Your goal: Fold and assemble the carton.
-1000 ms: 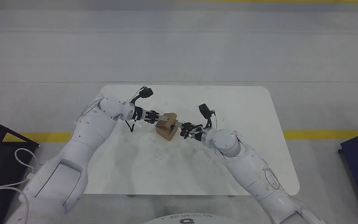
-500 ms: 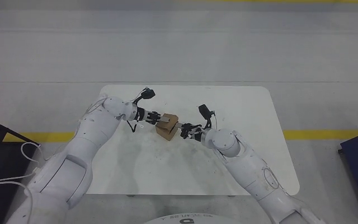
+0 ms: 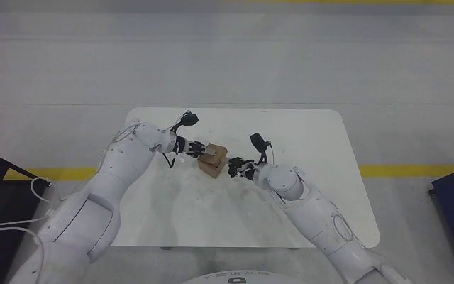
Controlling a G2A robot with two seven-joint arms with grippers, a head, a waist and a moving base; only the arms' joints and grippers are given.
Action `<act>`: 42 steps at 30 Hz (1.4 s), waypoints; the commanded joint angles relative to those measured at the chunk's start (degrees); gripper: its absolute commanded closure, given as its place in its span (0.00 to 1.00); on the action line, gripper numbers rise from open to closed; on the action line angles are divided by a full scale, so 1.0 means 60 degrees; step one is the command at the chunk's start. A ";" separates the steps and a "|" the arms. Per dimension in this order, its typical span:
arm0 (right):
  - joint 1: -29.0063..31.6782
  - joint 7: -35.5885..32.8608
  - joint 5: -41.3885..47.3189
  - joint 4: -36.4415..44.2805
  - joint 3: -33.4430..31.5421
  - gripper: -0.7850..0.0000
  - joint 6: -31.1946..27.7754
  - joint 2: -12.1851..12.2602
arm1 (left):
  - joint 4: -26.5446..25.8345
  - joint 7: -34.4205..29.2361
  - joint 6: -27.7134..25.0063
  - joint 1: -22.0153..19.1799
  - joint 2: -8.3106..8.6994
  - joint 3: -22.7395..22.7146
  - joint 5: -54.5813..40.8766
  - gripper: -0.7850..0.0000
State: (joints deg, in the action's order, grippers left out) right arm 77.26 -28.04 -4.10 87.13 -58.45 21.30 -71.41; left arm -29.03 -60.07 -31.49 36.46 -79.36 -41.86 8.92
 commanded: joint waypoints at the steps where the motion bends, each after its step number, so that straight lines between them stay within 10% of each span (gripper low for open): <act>1: -0.0027 0.0020 -0.0002 -0.0021 0.0037 0.51 0.0006 -0.0012 | 0.0034 0.0025 -0.0030 -0.0008 -0.0014 0.0005 -0.0005 0.17; 42: -0.0782 -0.0067 -0.0060 -0.0762 0.0657 0.46 0.0580 -0.0274 | 0.0270 -0.0038 -0.0121 -0.0095 -0.0176 0.0099 0.0115 0.21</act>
State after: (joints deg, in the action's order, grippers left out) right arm 72.30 -28.46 -4.39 82.35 -54.26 24.93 -73.14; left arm -27.43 -60.25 -32.28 35.92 -80.39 -41.29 9.55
